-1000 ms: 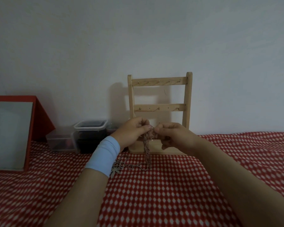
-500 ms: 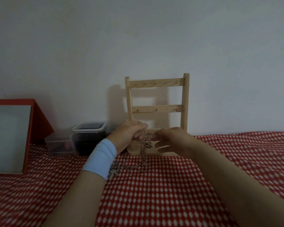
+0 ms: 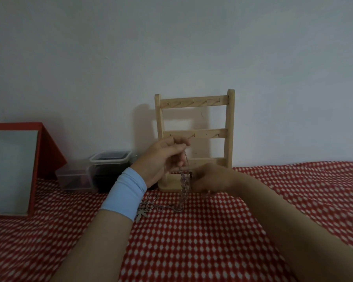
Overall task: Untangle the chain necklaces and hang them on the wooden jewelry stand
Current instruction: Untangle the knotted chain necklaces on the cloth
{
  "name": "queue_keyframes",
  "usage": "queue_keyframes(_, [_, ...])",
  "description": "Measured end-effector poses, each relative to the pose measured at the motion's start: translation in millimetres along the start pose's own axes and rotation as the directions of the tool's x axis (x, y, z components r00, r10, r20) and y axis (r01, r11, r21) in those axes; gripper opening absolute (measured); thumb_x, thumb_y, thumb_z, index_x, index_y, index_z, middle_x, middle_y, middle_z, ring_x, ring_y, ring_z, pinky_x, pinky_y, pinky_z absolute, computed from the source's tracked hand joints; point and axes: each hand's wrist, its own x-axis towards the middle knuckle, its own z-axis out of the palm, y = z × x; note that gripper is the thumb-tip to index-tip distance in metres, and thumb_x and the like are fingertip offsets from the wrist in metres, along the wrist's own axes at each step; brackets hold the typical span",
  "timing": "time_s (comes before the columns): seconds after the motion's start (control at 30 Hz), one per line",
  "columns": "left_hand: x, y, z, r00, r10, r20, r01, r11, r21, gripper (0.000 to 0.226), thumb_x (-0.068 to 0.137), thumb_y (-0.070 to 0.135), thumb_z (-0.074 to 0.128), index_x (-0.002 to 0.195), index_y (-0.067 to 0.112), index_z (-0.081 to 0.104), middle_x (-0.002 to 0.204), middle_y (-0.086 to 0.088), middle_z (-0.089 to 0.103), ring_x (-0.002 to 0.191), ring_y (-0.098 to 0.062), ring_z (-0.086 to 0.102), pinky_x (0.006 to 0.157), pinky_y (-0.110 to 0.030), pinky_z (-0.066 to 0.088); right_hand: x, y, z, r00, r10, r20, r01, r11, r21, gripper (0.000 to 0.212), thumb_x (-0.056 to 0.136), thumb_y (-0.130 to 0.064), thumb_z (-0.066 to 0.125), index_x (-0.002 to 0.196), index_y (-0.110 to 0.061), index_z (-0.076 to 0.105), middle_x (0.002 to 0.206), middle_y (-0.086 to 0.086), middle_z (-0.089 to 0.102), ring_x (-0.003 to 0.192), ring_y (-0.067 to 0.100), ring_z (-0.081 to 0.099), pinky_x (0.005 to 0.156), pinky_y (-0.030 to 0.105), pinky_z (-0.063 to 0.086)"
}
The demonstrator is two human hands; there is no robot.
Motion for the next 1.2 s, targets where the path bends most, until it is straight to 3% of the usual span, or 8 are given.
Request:
queue_keyframes(0.13, [1,1,-1,1.0,0.009,-0.018,-0.009,1.0,-0.011,0.02,0.098,0.002,0.044,0.096,0.009,0.062,0.061,-0.002,0.055,0.065,-0.019,0.06,0.072,-0.032,0.052,1,-3,-2,0.972,-0.205,-0.114,0.223,0.957,0.185,0.027,0.087,0.005,0.066,0.109,-0.011,0.066,0.094,0.003,0.07,0.077,0.012,0.067,0.069,0.023,0.056])
queue_keyframes(0.3, [2,-2,-8,0.997,0.027,-0.065,-0.034,0.994,-0.1,0.019,0.097,0.0,0.045,0.095,0.008,0.062,0.069,-0.005,0.061,0.075,-0.022,0.066,0.079,-0.032,0.054,-5,-2,-6,0.964,-0.263,0.028,0.218,0.85,0.481,0.016,0.099,-0.007,0.058,0.108,-0.013,0.069,0.096,0.003,0.074,0.086,0.022,0.068,0.08,0.035,0.057])
queue_keyframes(0.47, [0,-2,-10,1.0,0.006,0.025,-0.003,0.996,-0.095,0.012,0.091,0.007,0.052,0.1,0.006,0.06,0.084,-0.009,0.068,0.084,-0.024,0.068,0.08,-0.037,0.056,-1,-2,-4,0.966,-0.249,-0.072,0.256,0.884,0.391,0.018,0.096,-0.023,0.067,0.099,-0.006,0.072,0.097,0.009,0.076,0.089,0.022,0.071,0.088,0.04,0.059])
queue_keyframes(0.7, [4,-13,-18,0.961,-0.122,-0.249,0.185,0.951,0.247,0.008,0.096,0.005,0.056,0.095,0.011,0.062,0.068,-0.003,0.059,0.062,-0.017,0.056,0.082,-0.048,0.056,3,0,-9,0.958,-0.117,-0.261,0.224,0.872,0.435,0.018,0.102,-0.003,0.051,0.096,-0.008,0.067,0.084,0.009,0.071,0.07,0.017,0.068,0.072,0.035,0.06])
queue_keyframes(0.87, [8,-19,-11,0.975,-0.093,-0.203,0.174,0.886,0.43,0.018,0.089,0.011,0.068,0.105,0.018,0.061,0.078,-0.001,0.061,0.064,-0.015,0.062,0.078,-0.038,0.058,3,-4,-7,0.975,-0.07,-0.21,0.149,0.91,0.388,0.028,0.104,-0.012,0.043,0.104,-0.009,0.071,0.067,-0.001,0.047,0.054,0.009,0.046,0.061,0.031,0.052])
queue_keyframes(1.0, [7,-20,-12,0.981,-0.086,-0.173,0.178,0.752,0.635,0.031,0.082,0.016,0.076,0.109,0.027,0.065,0.089,0.002,0.062,0.084,-0.014,0.06,0.076,-0.026,0.049,0,-4,-9,0.972,-0.148,-0.181,0.187,0.957,0.221,0.014,0.102,-0.018,0.058,0.105,-0.011,0.07,0.097,-0.003,0.068,0.085,0.01,0.065,0.067,0.025,0.058])
queue_keyframes(1.1, [7,-18,-10,0.987,-0.077,-0.138,0.158,0.55,0.82,0.024,0.087,0.025,0.071,0.11,0.022,0.07,0.101,0.008,0.064,0.097,-0.01,0.059,0.082,-0.023,0.044,3,-2,-7,0.955,-0.14,-0.262,0.194,0.962,0.191,0.013,0.103,-0.017,0.057,0.1,-0.011,0.068,0.088,0.002,0.064,0.073,0.011,0.063,0.066,0.026,0.061])
queue_keyframes(1.2, [6,-16,-8,0.99,-0.07,-0.125,0.142,0.551,0.822,0.018,0.092,0.032,0.063,0.092,0.02,0.077,0.085,0.004,0.071,0.085,-0.013,0.064,0.071,-0.024,0.046,5,0,-7,0.935,-0.137,-0.327,0.243,0.919,0.312,0.014,0.101,-0.014,0.061,0.1,-0.005,0.072,0.076,0.007,0.065,0.066,0.014,0.062,0.069,0.027,0.062])
